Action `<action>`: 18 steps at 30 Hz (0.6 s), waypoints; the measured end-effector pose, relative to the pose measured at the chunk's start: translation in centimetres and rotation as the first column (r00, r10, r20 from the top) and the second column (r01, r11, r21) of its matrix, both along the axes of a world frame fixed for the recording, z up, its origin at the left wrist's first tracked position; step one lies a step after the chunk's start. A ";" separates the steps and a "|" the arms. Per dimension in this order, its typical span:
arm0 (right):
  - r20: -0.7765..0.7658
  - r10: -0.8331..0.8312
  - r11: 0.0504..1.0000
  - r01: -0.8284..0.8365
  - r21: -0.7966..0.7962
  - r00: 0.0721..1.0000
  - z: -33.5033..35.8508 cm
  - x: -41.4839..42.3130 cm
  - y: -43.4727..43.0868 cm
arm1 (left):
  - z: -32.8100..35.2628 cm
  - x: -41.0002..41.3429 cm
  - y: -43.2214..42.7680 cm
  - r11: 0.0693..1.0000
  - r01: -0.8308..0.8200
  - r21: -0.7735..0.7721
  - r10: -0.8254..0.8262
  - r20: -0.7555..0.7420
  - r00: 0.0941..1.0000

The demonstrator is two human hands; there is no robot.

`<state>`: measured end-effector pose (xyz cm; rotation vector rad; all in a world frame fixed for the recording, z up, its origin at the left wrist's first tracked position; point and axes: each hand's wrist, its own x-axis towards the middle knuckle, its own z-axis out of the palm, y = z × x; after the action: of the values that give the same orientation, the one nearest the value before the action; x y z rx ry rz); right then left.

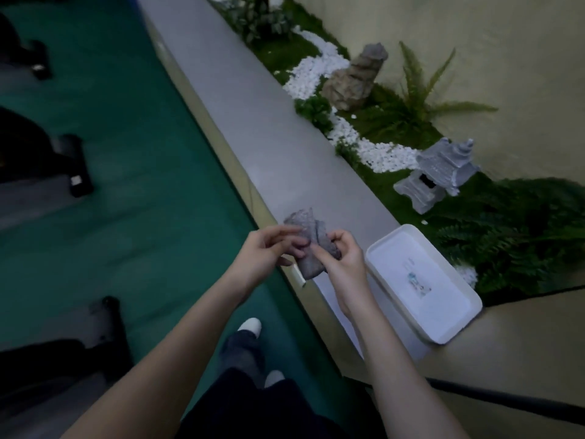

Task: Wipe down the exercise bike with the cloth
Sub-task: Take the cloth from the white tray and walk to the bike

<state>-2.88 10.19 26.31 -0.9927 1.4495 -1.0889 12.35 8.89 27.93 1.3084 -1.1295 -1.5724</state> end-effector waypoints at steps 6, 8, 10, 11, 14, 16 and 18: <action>0.184 0.199 0.977 -0.210 0.044 0.963 0.2 4.4 0.9 | -1.8 5.4 4.5 0.896 -0.393 0.206 0.379 0.105 0.919; 0.217 0.299 0.947 -0.316 0.051 0.930 0.2 6.1 1.4 | -1.8 6.9 5.7 0.864 -0.350 0.362 0.413 -0.111 0.904; 0.227 0.388 0.907 -0.414 0.077 0.893 0.2 7.7 1.7 | -1.6 8.4 6.8 0.832 -0.396 0.389 0.515 -0.273 0.813; 0.229 0.430 0.882 -0.461 0.098 0.873 0.1 8.5 1.9 | -1.6 9.1 7.3 0.813 -0.448 0.373 0.559 -0.280 0.781; 0.215 0.559 0.792 -0.592 0.148 0.801 0.2 10.9 2.5 | -1.3 11.3 9.4 0.768 -0.586 0.258 0.635 -0.186 0.750; 0.196 0.671 0.704 -0.697 0.136 0.715 0.6 13.0 3.1 | -0.9 12.6 11.2 0.755 -0.628 0.188 0.655 -0.171 0.736; 0.140 0.759 0.631 -0.771 0.083 0.636 1.0 15.4 4.4 | -0.5 14.0 13.2 0.739 -0.659 0.138 0.673 -0.159 0.722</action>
<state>12.49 14.55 27.32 -1.2697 0.8337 -0.3757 26.31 22.11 27.45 1.3610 -0.3831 -1.1554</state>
